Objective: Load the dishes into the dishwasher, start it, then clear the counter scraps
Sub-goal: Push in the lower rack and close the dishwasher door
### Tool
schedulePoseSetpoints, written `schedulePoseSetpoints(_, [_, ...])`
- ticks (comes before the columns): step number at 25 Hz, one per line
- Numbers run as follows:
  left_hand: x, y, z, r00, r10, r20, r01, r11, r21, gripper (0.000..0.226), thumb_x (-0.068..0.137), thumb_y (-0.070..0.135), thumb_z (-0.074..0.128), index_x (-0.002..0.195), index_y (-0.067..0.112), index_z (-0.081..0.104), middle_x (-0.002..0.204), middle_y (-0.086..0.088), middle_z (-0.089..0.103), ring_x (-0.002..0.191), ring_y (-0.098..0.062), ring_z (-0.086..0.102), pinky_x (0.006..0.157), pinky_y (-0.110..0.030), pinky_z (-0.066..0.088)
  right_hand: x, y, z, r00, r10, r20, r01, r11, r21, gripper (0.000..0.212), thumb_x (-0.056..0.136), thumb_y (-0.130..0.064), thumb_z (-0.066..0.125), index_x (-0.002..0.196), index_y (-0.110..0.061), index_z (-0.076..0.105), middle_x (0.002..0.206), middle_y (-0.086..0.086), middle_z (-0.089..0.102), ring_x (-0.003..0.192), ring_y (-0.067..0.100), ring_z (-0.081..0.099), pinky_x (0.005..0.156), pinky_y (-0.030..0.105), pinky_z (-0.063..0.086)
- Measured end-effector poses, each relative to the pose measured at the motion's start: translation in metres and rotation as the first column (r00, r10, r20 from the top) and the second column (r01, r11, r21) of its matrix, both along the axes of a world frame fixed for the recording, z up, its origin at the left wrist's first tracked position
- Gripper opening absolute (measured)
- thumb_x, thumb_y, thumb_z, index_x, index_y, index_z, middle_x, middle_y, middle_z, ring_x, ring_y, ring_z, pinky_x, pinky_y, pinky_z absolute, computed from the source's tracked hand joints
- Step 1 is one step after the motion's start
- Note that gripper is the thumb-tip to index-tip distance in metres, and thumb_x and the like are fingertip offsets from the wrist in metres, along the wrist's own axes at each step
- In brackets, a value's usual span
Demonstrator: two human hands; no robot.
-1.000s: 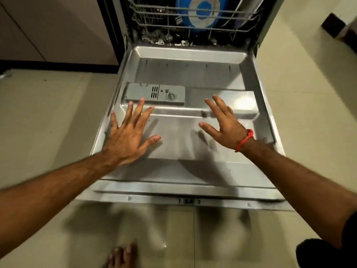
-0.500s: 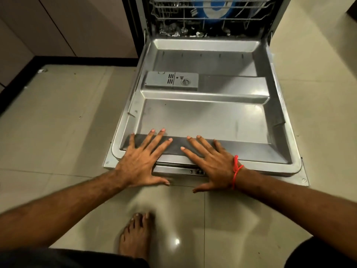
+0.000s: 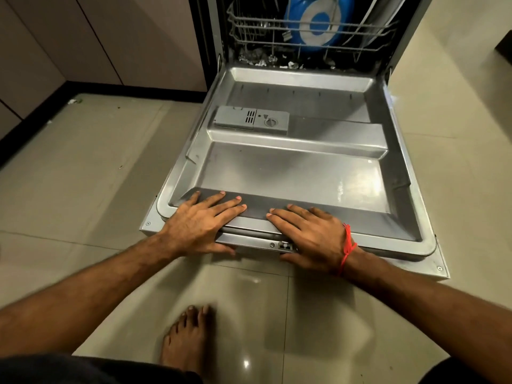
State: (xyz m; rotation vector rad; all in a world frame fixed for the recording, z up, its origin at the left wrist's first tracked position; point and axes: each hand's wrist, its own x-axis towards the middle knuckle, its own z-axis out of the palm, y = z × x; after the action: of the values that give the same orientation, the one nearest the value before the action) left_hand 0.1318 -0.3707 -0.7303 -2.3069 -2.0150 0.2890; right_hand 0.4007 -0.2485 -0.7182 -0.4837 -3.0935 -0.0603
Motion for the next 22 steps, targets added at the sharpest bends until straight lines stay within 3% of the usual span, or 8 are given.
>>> schedulePoseSetpoints(2, [-0.004,-0.001,0.033,0.996,-0.073,0.052,0.065,0.988,0.137,0.101,0.075,0.087,0.053,0.154,0.027,0.038,0.157,0.006,0.043,0.142,-0.025,0.046,0.110,-0.057,0.040,0.002,0.000,0.029,0.991,0.014,-0.131,-0.013,1.000,0.002,0.080,0.083,-0.059,0.063,0.151,-0.023,0.038,0.152,-0.003,0.044,0.134,0.025,0.051,0.100,0.043,0.050])
schedulePoseSetpoints(4, [-0.010,-0.005,0.064,0.990,-0.134,0.033,0.111,0.915,0.389,0.094,0.073,0.087,0.058,0.141,0.021,0.059,0.142,0.002,0.060,0.127,-0.027,0.060,0.108,-0.063,0.037,0.005,0.000,0.061,0.942,0.020,-0.336,-0.014,1.000,0.018,0.075,0.077,-0.054,0.072,0.143,-0.024,0.051,0.141,-0.005,0.057,0.122,0.023,0.061,0.092,0.040,0.054])
schedulePoseSetpoints(7, [-0.017,-0.010,0.113,1.000,0.020,0.020,-0.028,0.763,0.645,0.094,0.073,0.091,0.054,0.140,0.025,0.060,0.148,0.002,0.054,0.139,-0.030,0.048,0.112,-0.070,0.024,0.007,0.004,0.114,0.842,-0.015,-0.539,0.087,0.990,0.108,0.062,0.079,-0.052,0.070,0.135,-0.030,0.058,0.134,-0.010,0.060,0.113,0.022,0.062,0.089,0.042,0.052])
schedulePoseSetpoints(11, [-0.019,0.012,0.186,0.969,0.181,0.166,-0.245,0.652,0.717,0.089,0.078,0.092,0.040,0.146,0.035,0.050,0.160,0.006,0.038,0.152,-0.026,0.026,0.117,-0.067,0.018,-0.005,0.018,0.177,0.710,0.003,-0.704,0.290,0.910,0.297,0.030,0.094,-0.046,0.060,0.117,-0.029,0.070,0.130,-0.008,0.064,0.117,0.028,0.060,0.097,0.050,0.045])
schedulePoseSetpoints(15, [-0.026,0.048,0.246,0.966,0.184,0.180,-0.255,0.582,0.773,0.077,0.086,0.084,0.036,0.140,0.033,0.057,0.158,0.006,0.039,0.152,-0.029,0.023,0.119,-0.066,0.016,-0.027,0.045,0.225,0.605,0.016,-0.796,0.433,0.832,0.346,0.026,0.100,-0.039,0.055,0.114,-0.025,0.072,0.130,-0.006,0.065,0.122,0.031,0.059,0.104,0.057,0.040])
schedulePoseSetpoints(22, [-0.043,0.101,0.287,0.966,0.074,0.247,-0.255,0.424,0.869,0.054,0.106,0.054,0.026,0.129,0.028,0.067,0.141,0.007,0.060,0.149,-0.026,0.031,0.122,-0.060,0.013,-0.048,0.090,0.275,0.607,0.194,-0.770,0.405,0.759,0.511,0.022,0.096,-0.020,0.059,0.115,-0.017,0.071,0.120,0.002,0.068,0.118,0.034,0.060,0.101,0.053,0.043])
